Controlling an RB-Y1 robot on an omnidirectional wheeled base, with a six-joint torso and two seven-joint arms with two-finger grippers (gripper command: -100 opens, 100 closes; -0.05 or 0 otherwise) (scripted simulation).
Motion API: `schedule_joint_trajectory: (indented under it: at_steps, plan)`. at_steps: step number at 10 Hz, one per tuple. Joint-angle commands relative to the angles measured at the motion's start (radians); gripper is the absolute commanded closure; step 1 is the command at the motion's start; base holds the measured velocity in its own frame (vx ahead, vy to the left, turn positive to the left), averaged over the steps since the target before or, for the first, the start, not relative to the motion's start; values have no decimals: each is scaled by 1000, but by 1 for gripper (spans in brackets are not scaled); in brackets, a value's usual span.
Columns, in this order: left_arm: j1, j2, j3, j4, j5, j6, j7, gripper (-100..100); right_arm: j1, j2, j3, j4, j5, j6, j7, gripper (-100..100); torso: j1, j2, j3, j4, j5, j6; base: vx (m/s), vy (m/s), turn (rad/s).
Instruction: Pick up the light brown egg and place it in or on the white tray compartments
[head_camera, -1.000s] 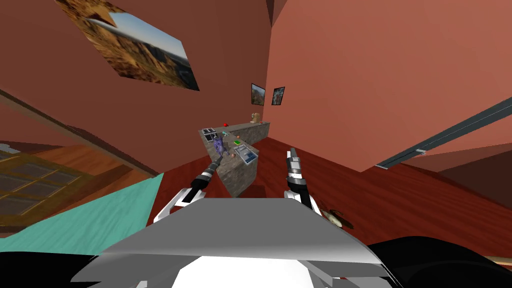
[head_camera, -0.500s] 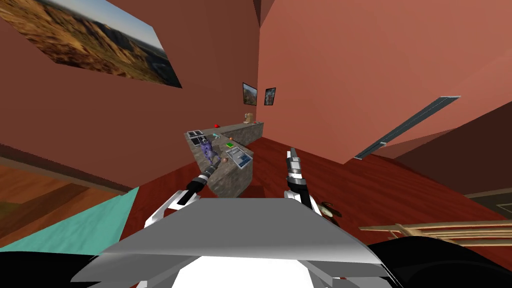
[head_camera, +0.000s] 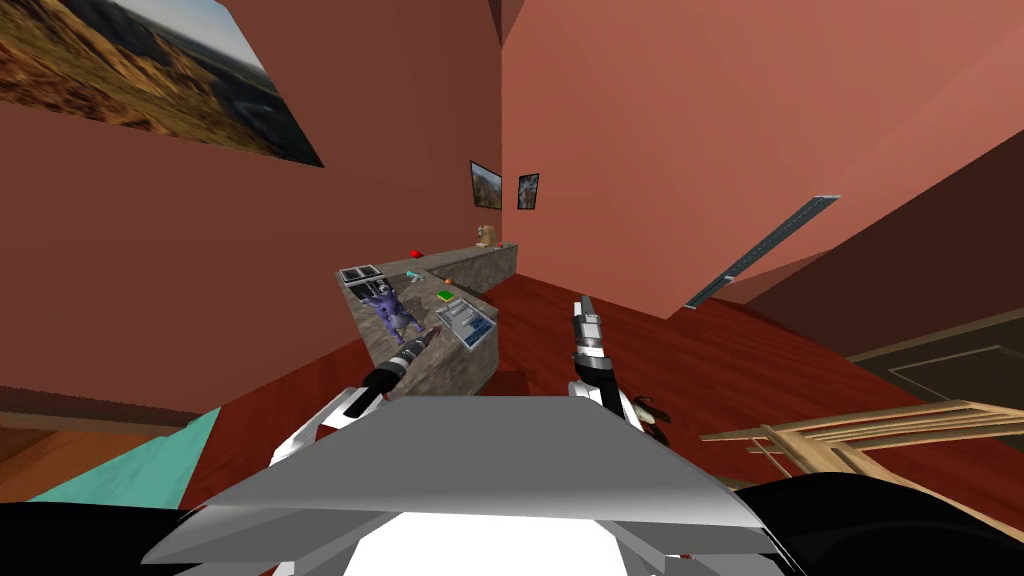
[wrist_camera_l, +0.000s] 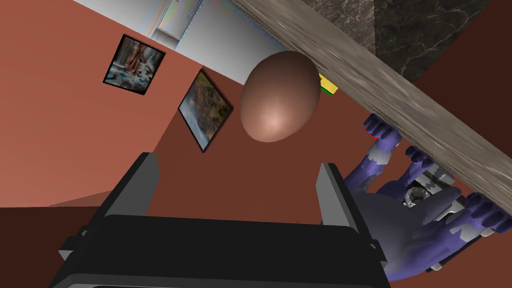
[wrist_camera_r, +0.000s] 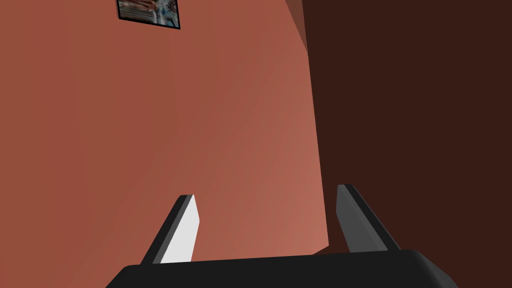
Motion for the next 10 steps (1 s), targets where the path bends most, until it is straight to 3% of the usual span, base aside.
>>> schedule_joint_trajectory:
  at_steps: [1, 2, 3, 4, 6, 7, 8, 9, 10]
  plan:
    - [12, 24, -8, 36, 4, 5, -6, -100, 0, 0, 0, 0, 0, 0, 0, 0, 0, 0, 0, 0, 0, 0, 91, -22, -163]
    - [9, 17, -2, 24, 3, -4, -3, -100, 0, 0, 0, 0, 0, 0, 0, 0, 0, 0, 0, 0, 0, 0, 16, -13, 5]
    - [10, 19, -2, 27, 4, -4, -3, 0, 0, 0, 0, 0, 0, 0, 0, 0, 0, 4, 2, 1, 0, -1, 0, 0, 0]
    - [-40, 32, -10, 77, 5, -36, 6, -100, 0, 0, 0, 0, 0, 0, 0, 0, 0, 5, 3, 1, 0, -1, -51, -31, -47]
    - [-61, 32, -10, 128, 5, -36, 6, -100, 0, 0, 0, 0, 0, 0, 0, 0, -1, 10, 6, 2, 0, 0, -50, -27, -10]
    - [-106, 45, -17, 168, 6, -69, 16, -100, 0, 0, 0, 0, 0, 0, 0, 0, 0, 9, 5, 2, 0, -1, -62, -41, -40]
    - [-131, 45, -17, 200, 6, -69, 16, -100, 0, 0, 0, 0, 0, 0, 0, 0, -2, 10, 6, 2, 0, 0, -61, -36, -25]
    - [-131, 45, -17, 229, 6, -69, 16, -100, 0, 0, 0, 0, 0, 0, 0, 0, -1, 10, 6, 2, 0, 0, -22, -14, 0]
    - [-181, 59, -25, 267, 6, -101, 26, -100, 0, 0, 0, 0, 0, 0, 0, 0, 0, 8, 5, 2, 0, -1, -49, -32, -41]
